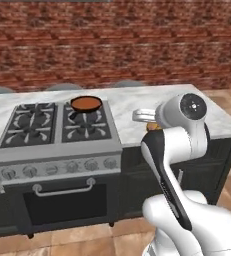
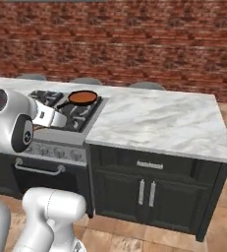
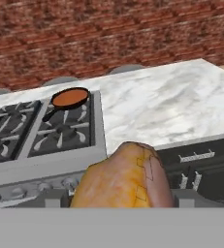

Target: Retrieve the chicken drumstick from the fridge and place it on the saucepan with marinade on the stove.

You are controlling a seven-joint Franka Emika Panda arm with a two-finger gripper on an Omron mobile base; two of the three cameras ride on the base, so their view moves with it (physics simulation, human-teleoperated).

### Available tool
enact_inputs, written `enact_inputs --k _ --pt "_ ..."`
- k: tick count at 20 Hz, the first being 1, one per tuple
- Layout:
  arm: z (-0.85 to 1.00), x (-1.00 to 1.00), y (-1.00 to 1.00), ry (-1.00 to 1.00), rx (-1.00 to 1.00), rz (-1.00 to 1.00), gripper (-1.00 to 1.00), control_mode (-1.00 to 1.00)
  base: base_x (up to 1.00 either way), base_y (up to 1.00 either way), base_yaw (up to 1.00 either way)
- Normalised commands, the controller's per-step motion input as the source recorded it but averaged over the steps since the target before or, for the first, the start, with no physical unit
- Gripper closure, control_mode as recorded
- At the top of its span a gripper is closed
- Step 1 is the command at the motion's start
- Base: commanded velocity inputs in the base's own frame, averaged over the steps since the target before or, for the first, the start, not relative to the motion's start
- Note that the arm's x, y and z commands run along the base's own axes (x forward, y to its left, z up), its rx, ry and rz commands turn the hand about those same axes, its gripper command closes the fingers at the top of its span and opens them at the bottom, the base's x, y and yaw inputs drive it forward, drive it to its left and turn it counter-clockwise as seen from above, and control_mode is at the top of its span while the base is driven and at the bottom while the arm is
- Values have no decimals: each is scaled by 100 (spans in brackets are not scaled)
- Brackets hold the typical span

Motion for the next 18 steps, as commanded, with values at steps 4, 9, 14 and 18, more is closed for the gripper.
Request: enact_inputs --k 4,9,14,18 --pt "0 0 0 0 0 0 100 100 0 97 -51" --pt "0 0 0 0 0 0 100 100 0 94 -31" --pt "0 0 0 0 0 0 100 100 9 33 -2" --pt "0 0 0 0 0 0 100 100 57 0 0"
